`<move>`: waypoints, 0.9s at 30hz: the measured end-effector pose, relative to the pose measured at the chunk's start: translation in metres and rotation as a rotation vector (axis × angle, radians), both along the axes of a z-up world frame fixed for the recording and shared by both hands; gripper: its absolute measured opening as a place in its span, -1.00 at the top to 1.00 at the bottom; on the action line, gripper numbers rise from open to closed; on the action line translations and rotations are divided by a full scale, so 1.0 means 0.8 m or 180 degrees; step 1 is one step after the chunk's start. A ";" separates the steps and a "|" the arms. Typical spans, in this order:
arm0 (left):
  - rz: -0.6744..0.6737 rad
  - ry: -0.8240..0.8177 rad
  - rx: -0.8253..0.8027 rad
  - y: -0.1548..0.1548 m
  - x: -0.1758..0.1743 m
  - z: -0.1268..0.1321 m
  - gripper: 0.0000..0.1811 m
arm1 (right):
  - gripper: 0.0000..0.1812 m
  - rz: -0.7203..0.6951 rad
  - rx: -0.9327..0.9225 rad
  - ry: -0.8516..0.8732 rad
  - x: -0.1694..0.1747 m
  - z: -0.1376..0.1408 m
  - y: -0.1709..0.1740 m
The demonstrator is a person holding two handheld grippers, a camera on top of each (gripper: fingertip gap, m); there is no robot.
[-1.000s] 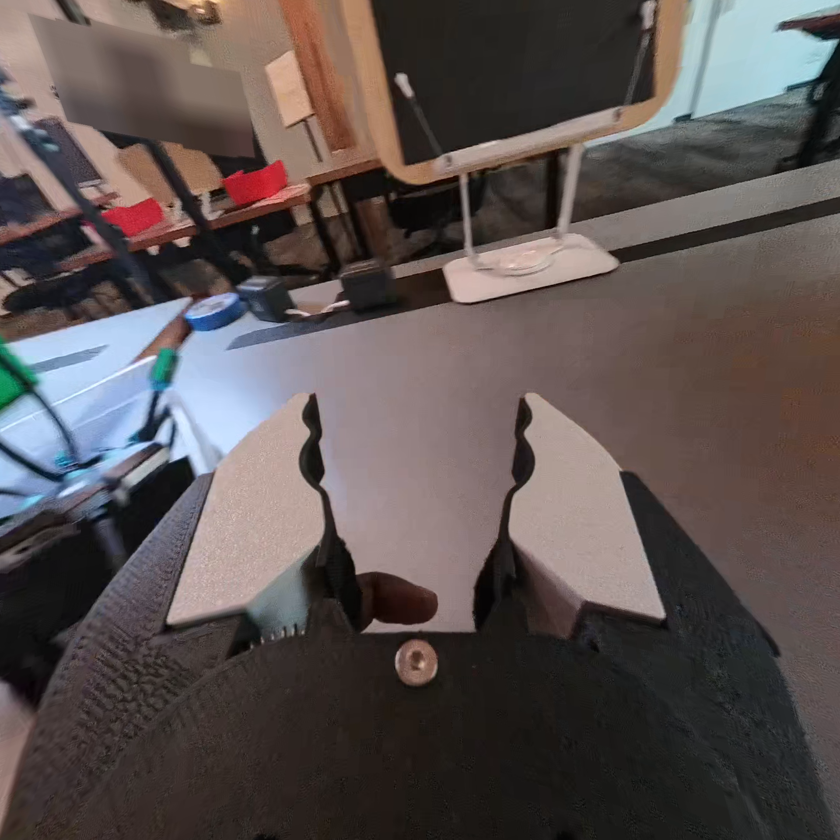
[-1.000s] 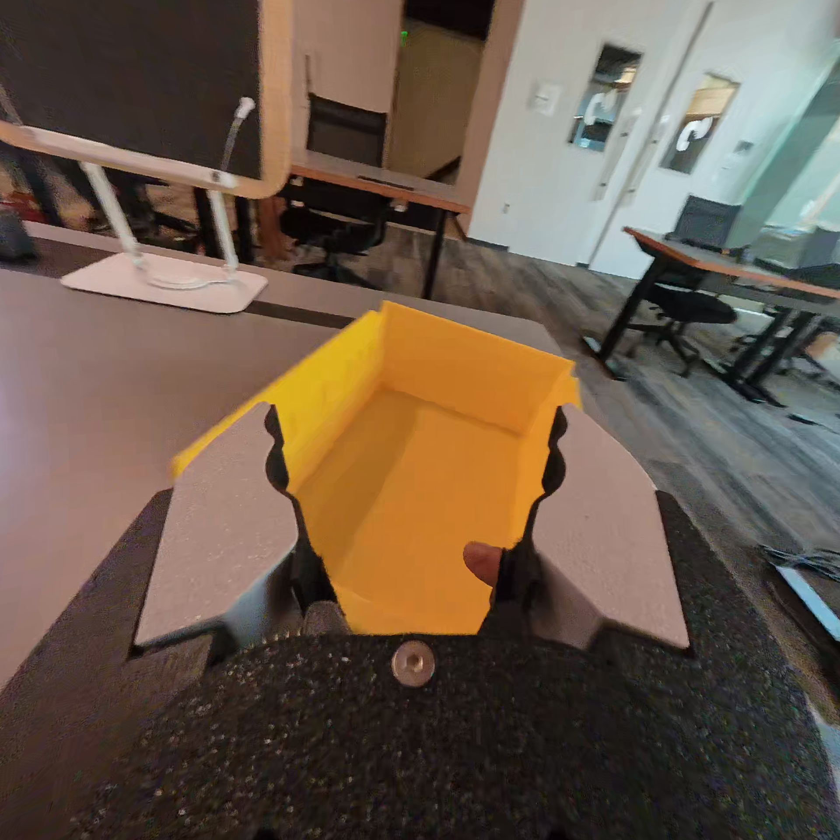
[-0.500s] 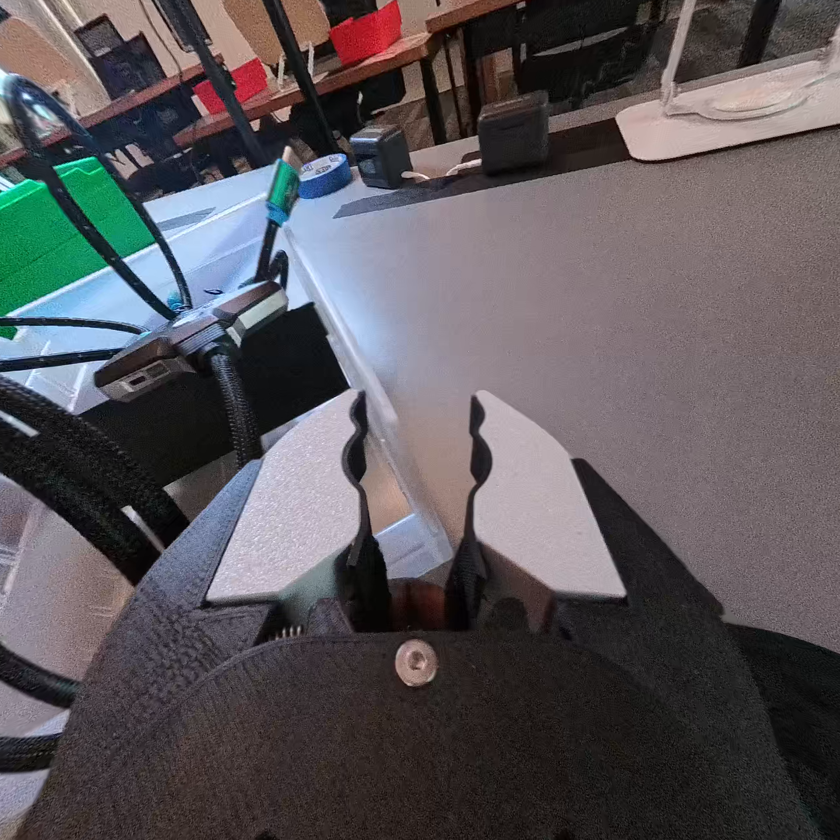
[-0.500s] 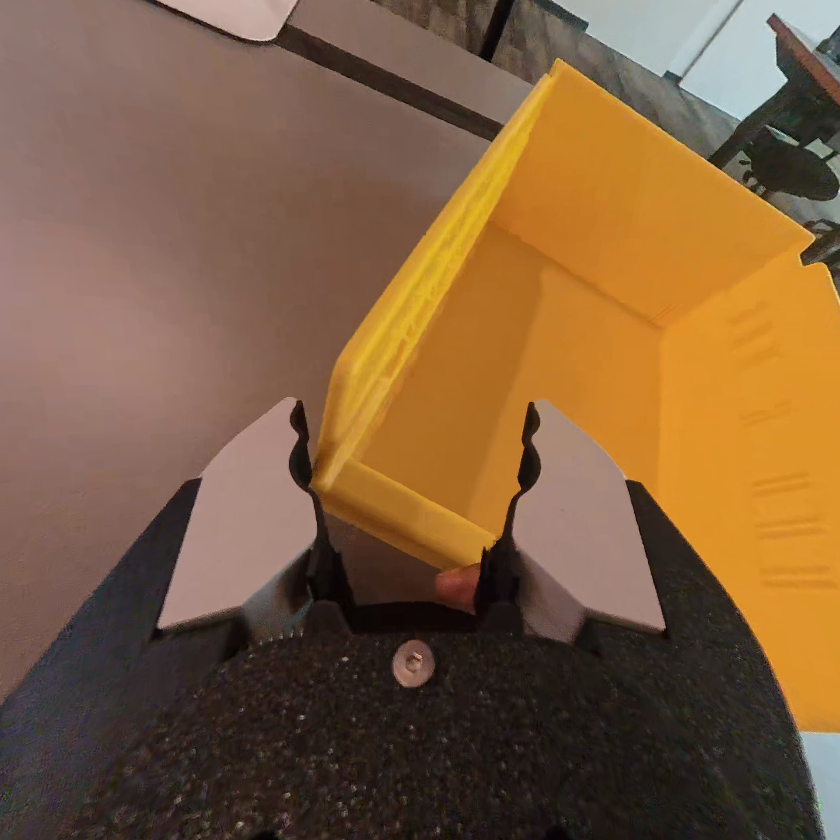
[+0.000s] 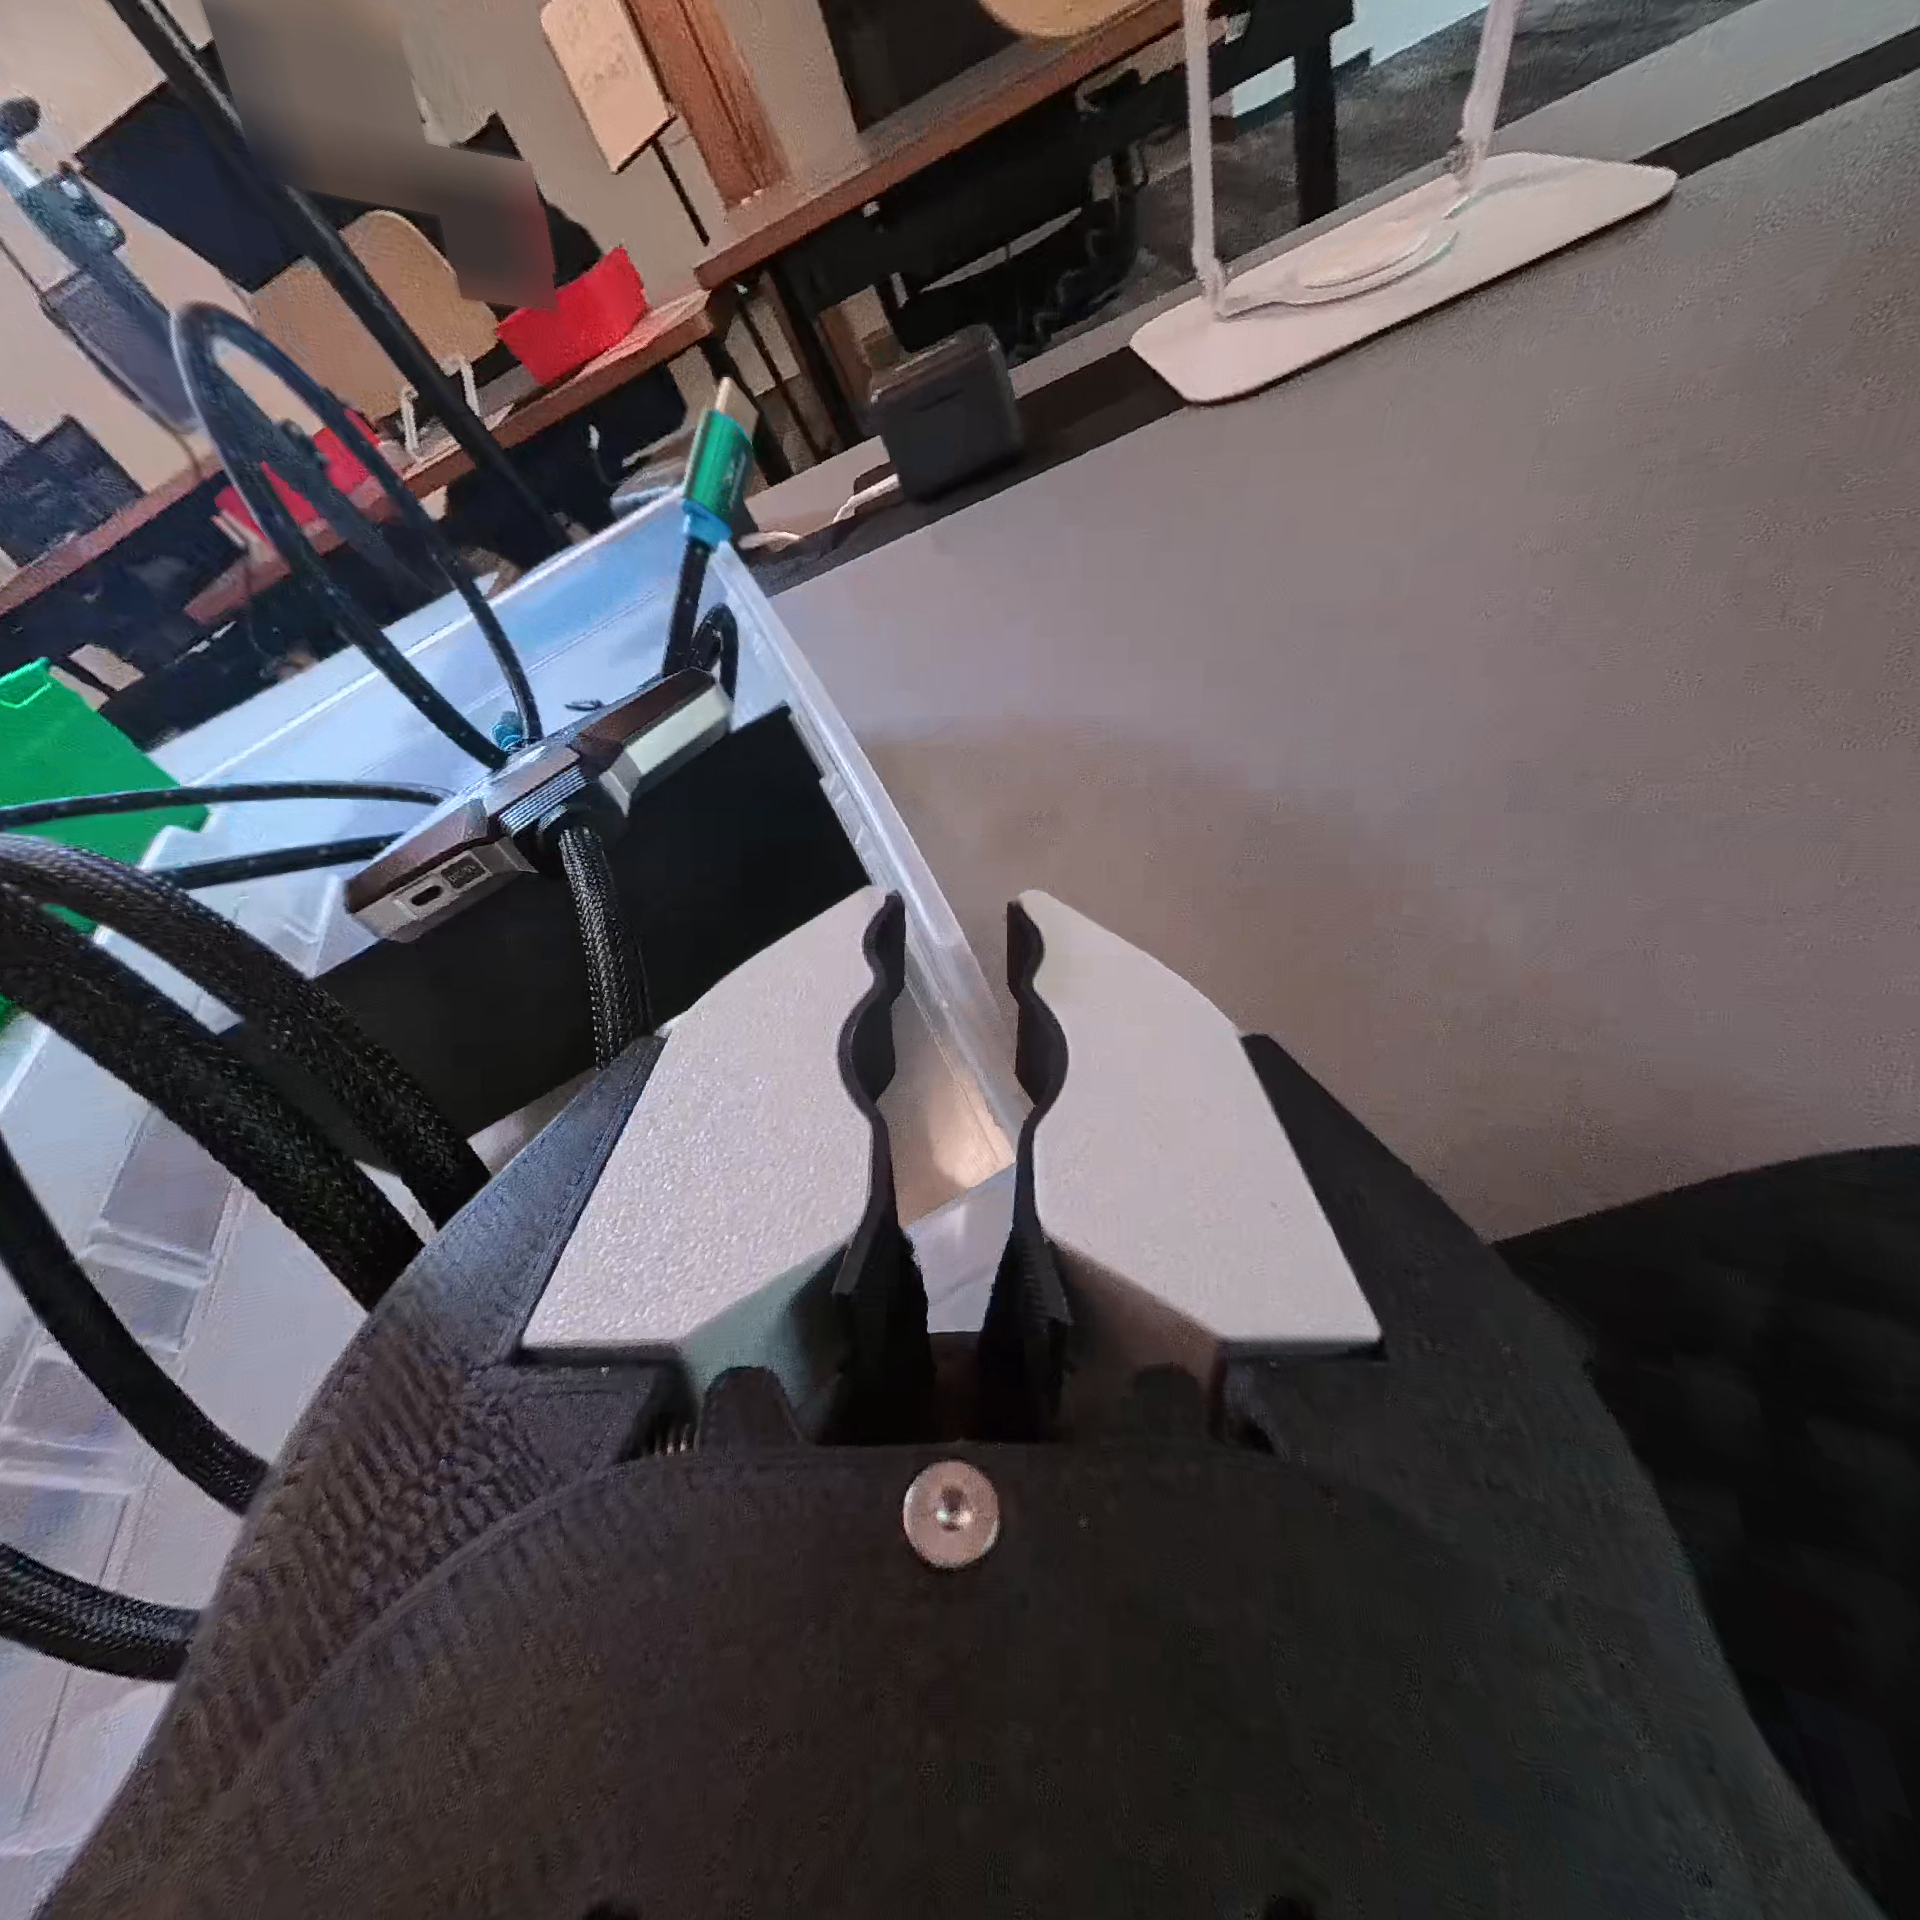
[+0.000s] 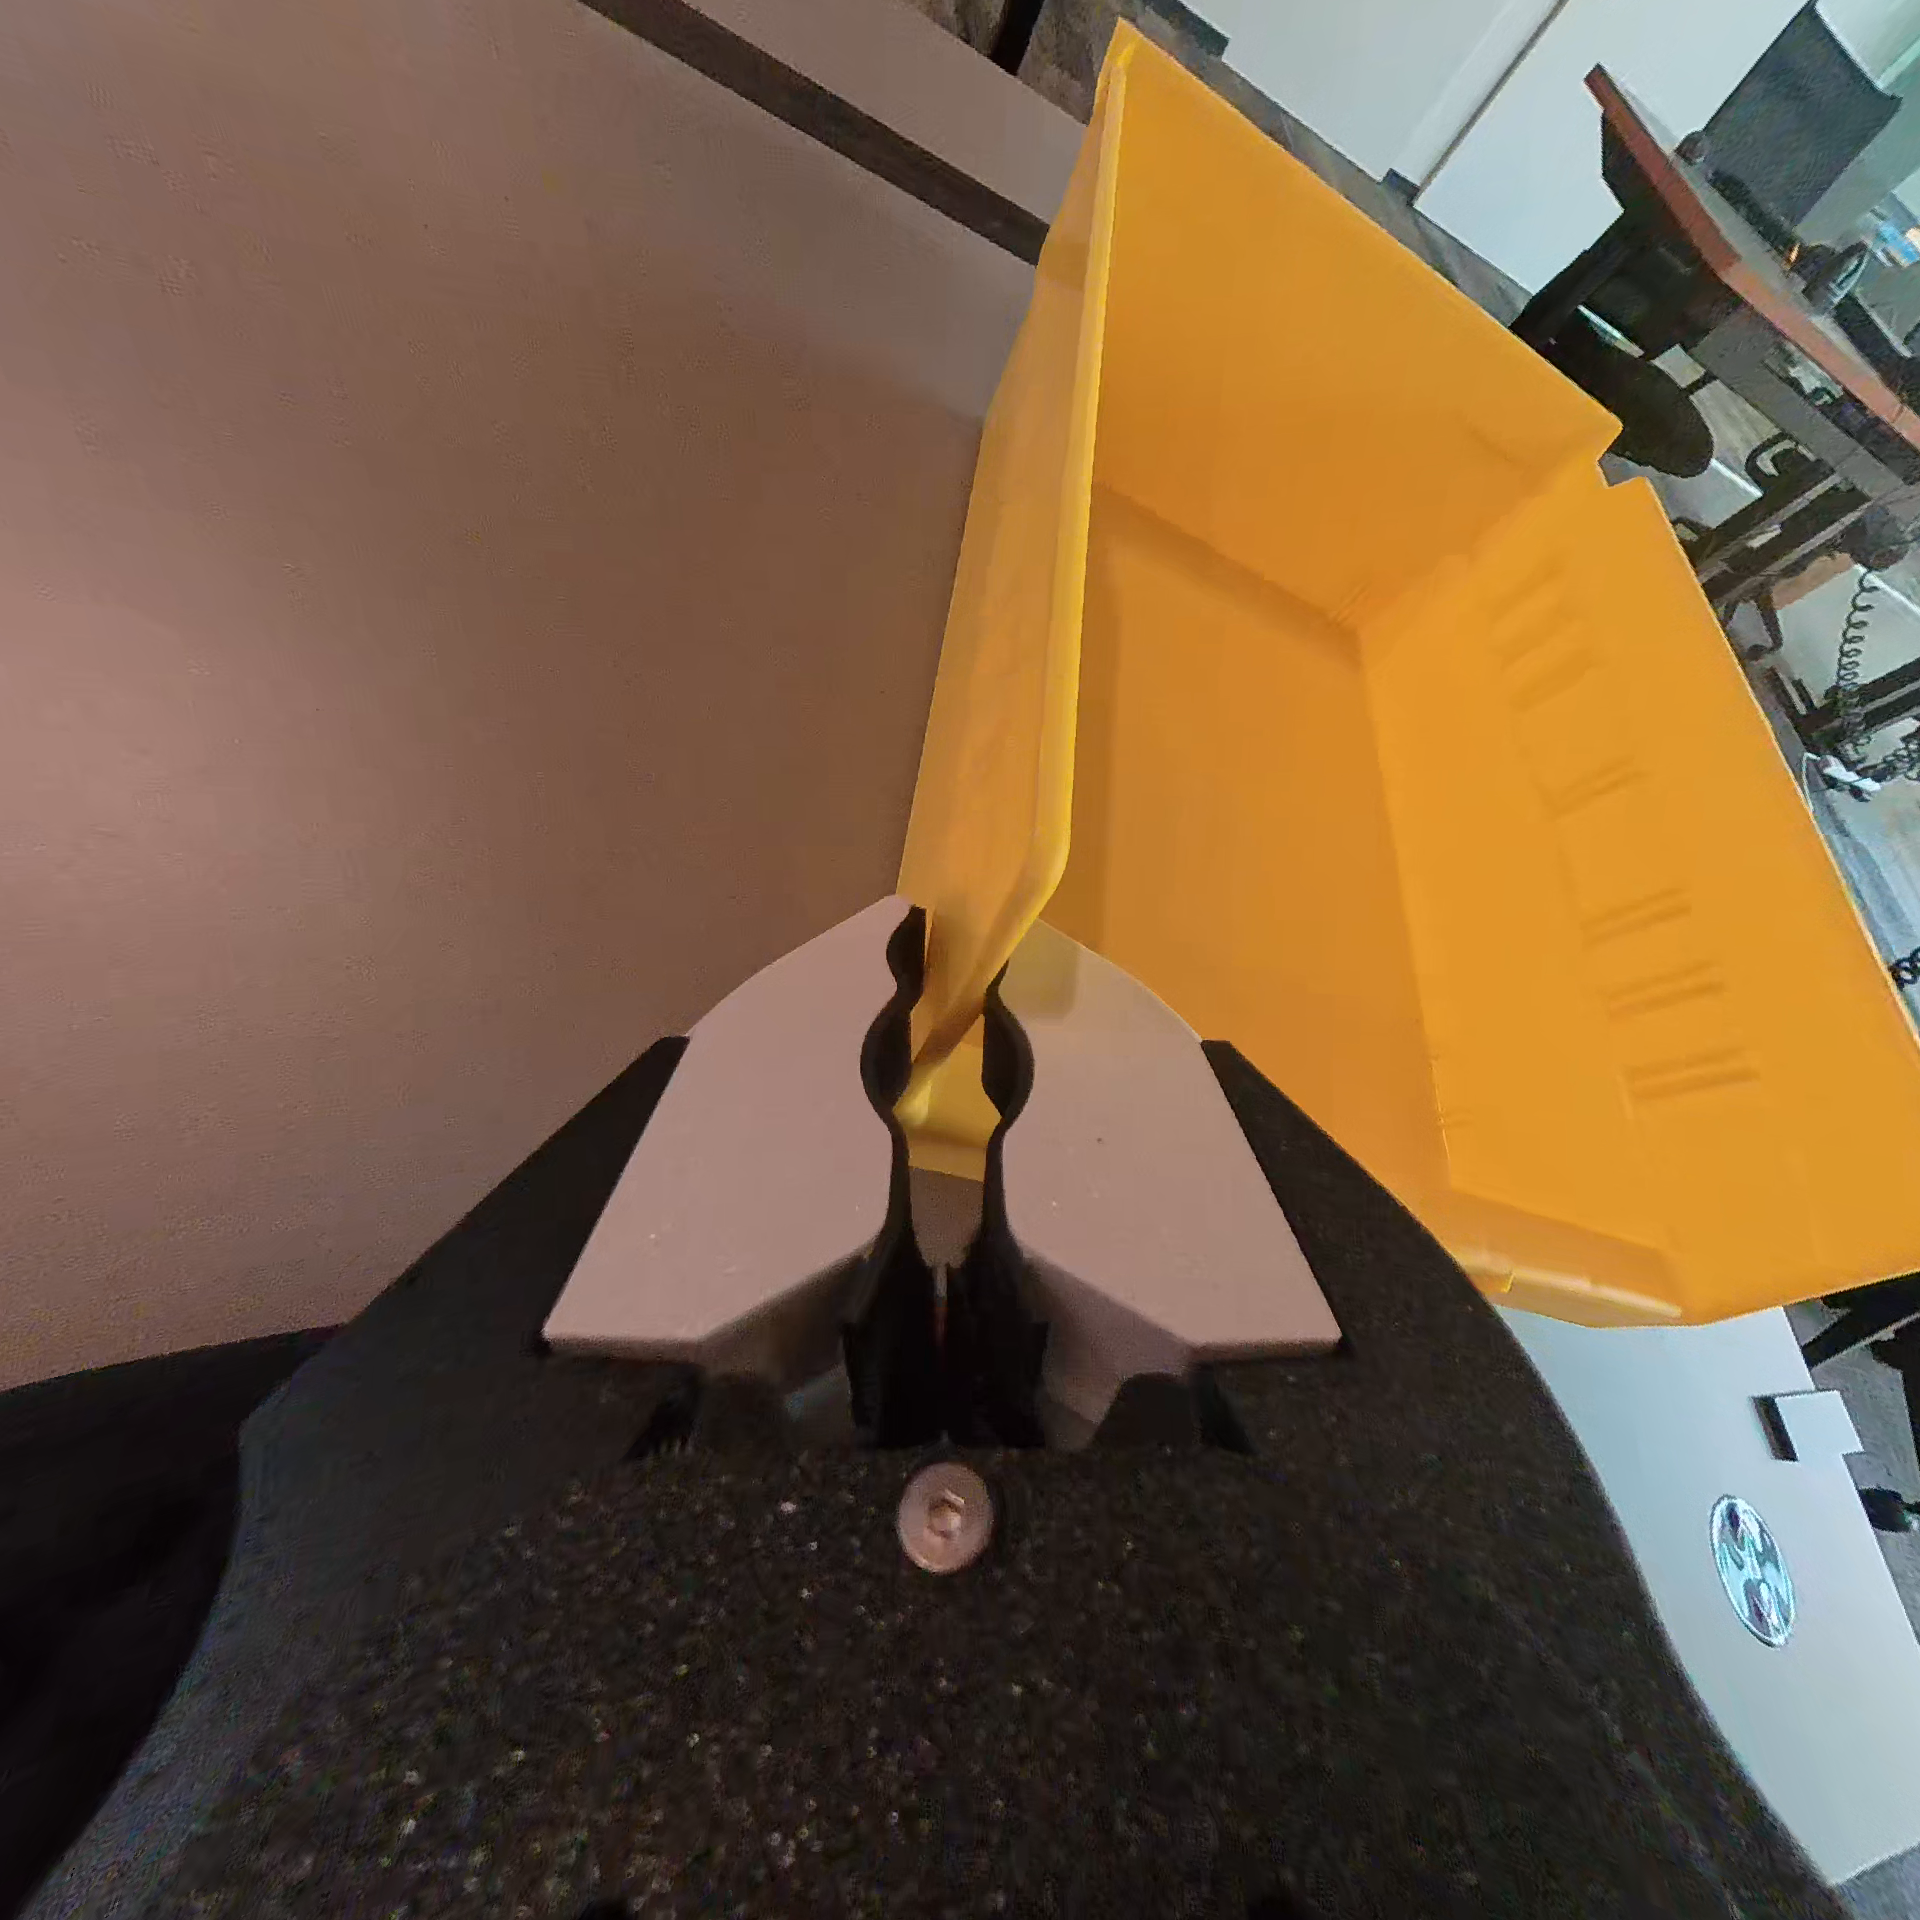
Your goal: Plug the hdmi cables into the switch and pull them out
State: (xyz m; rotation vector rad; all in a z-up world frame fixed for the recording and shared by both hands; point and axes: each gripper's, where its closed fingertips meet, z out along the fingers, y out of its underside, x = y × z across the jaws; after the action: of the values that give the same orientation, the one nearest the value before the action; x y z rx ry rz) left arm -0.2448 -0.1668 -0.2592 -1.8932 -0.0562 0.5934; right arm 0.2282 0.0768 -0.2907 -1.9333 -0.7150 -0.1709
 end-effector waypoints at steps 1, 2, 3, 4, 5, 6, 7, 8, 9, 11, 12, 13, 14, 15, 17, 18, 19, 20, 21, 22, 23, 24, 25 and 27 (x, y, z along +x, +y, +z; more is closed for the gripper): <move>-0.0042 0.0033 -0.0006 0.000 -0.002 0.000 0.81 | 0.91 0.0001 -0.0015 -0.0003 -0.001 0.000 -0.001; -0.0070 0.0072 -0.0014 0.000 -0.005 0.000 0.82 | 0.91 0.0005 -0.0033 -0.0001 -0.003 0.000 -0.002; -0.0087 0.0082 -0.0015 -0.001 -0.008 0.000 0.83 | 0.91 0.0012 -0.0055 0.0010 -0.005 -0.001 -0.004; -0.0104 0.0049 -0.0005 -0.002 -0.011 0.000 0.84 | 0.91 0.0023 -0.0083 0.0037 -0.007 -0.001 -0.005; -0.0133 -0.0020 0.0025 -0.003 -0.013 0.001 0.85 | 0.90 0.0050 -0.0111 0.0083 -0.010 -0.002 -0.007; -0.0169 -0.0103 0.0064 -0.005 -0.015 0.001 0.85 | 0.90 0.0074 -0.0130 0.0141 -0.014 -0.002 -0.007; -0.0199 -0.0168 0.0092 -0.006 -0.016 0.001 0.86 | 0.90 0.0079 -0.0132 0.0184 -0.014 -0.002 -0.008; -0.0214 -0.0196 0.0102 -0.007 -0.017 0.001 0.86 | 0.90 0.0088 -0.0132 0.0211 -0.014 -0.001 -0.009; -0.0218 -0.0186 0.0095 -0.008 -0.017 0.001 0.86 | 0.90 0.0096 -0.0143 0.0230 -0.014 -0.001 -0.009; -0.0219 -0.0120 0.0048 -0.010 -0.017 0.000 0.86 | 0.86 0.0150 -0.0151 0.0215 -0.016 0.000 -0.010; -0.0226 -0.0115 0.0030 -0.011 -0.018 0.000 0.86 | 0.84 0.0187 -0.0096 0.0214 -0.018 0.005 -0.011; -0.0234 -0.0142 0.0028 -0.013 -0.018 0.000 0.86 | 0.84 0.0204 -0.0038 0.0227 -0.018 0.011 -0.011; -0.0234 -0.0179 0.0042 -0.015 -0.019 0.000 0.87 | 0.85 0.0228 -0.0022 0.0246 -0.018 0.015 -0.013; -0.0226 -0.0209 0.0062 -0.017 -0.021 0.000 0.88 | 0.89 0.0220 -0.0055 0.0237 -0.017 0.016 -0.013; -0.0210 -0.0281 0.0122 -0.023 -0.025 0.000 0.89 | 0.91 0.0254 -0.0099 0.0244 -0.016 0.016 -0.014; -0.0205 -0.0308 0.0145 -0.024 -0.026 0.000 0.90 | 0.91 0.0264 -0.0116 0.0269 -0.016 0.016 -0.014; -0.0195 -0.0306 0.0146 -0.025 -0.026 0.000 0.90 | 0.90 0.0274 -0.0139 0.0284 -0.016 0.016 -0.015; -0.0196 -0.0280 0.0105 -0.026 -0.024 0.000 0.89 | 0.88 0.0300 -0.0143 0.0306 -0.017 0.018 -0.015; -0.0221 -0.0251 0.0039 -0.026 -0.021 0.000 0.83 | 0.83 0.0323 -0.0088 0.0361 -0.019 0.023 -0.016; -0.0241 -0.0238 -0.0002 -0.027 -0.017 0.002 0.71 | 0.76 0.0354 0.0021 0.0441 -0.022 0.035 -0.017; -0.0264 -0.0255 0.0013 -0.028 -0.012 0.008 0.64 | 0.66 0.0393 0.0176 0.0527 -0.028 0.048 -0.016; -0.0320 -0.0300 0.0082 -0.028 -0.006 0.019 0.60 | 0.57 0.0447 0.0370 0.0611 -0.033 0.068 -0.017; -0.0396 -0.0349 0.0196 -0.029 0.002 0.033 0.59 | 0.49 0.0544 0.0596 0.0694 -0.040 0.090 -0.018; -0.0538 -0.0401 0.0509 -0.032 0.013 0.073 0.59 | 0.39 0.0810 0.1060 0.0849 -0.059 0.135 -0.028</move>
State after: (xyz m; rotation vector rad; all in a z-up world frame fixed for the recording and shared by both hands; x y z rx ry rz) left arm -0.2344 -0.1921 -0.2005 -1.7571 -0.0241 0.3443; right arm 0.1811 0.0544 -0.1828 -1.4984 -0.6969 0.1183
